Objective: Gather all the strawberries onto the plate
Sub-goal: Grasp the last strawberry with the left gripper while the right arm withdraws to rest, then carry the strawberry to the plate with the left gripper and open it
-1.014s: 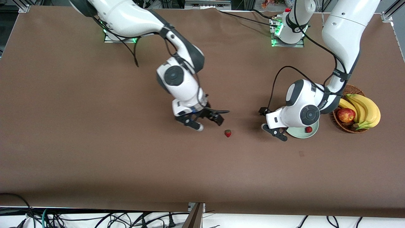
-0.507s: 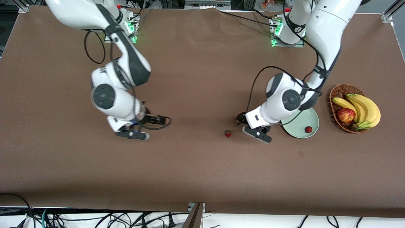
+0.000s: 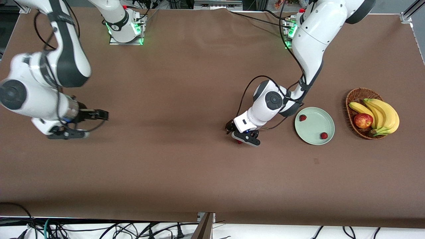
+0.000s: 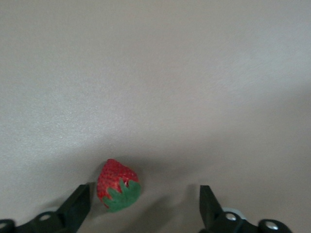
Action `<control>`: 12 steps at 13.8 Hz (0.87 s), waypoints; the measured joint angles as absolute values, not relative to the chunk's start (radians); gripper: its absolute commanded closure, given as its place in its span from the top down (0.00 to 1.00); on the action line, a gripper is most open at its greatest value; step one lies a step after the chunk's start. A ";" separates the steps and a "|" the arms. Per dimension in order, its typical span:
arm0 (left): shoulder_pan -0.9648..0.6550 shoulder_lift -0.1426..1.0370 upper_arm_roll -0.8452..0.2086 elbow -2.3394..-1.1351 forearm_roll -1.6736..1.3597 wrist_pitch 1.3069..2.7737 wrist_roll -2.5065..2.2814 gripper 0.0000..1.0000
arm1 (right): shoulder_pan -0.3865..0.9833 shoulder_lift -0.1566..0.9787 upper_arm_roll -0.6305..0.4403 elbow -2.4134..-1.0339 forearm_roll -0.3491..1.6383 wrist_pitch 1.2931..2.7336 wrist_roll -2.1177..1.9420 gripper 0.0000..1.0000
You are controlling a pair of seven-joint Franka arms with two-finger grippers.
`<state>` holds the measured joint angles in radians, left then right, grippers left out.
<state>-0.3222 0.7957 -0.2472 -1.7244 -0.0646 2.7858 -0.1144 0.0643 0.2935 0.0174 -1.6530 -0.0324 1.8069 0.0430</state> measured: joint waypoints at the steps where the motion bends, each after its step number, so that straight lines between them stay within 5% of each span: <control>1: -0.346 0.797 -0.222 -1.722 -0.065 2.797 -0.116 0.60 | 0.063 0.252 0.003 -1.653 -0.044 1.771 0.029 1.00; 3: -0.363 0.797 -0.205 -1.713 -0.065 2.801 -0.118 0.36 | 0.064 0.171 -0.021 -1.648 -0.050 1.696 0.021 1.00; 7: -0.363 0.793 -0.196 -1.708 -0.065 2.802 -0.118 0.17 | 0.061 0.113 -0.087 -1.576 -0.050 1.578 -0.016 1.00; 12: -0.344 0.784 -0.187 -1.700 -0.065 2.772 -0.118 0.14 | 0.059 0.080 -0.070 -1.547 -0.050 1.483 -0.017 1.00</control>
<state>-0.3441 0.7843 -0.1870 -1.7000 -0.0645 2.7725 -0.1181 0.0592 0.0803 -0.0704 -1.5473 -0.0503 1.4833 -0.0173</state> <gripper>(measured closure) 0.656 0.000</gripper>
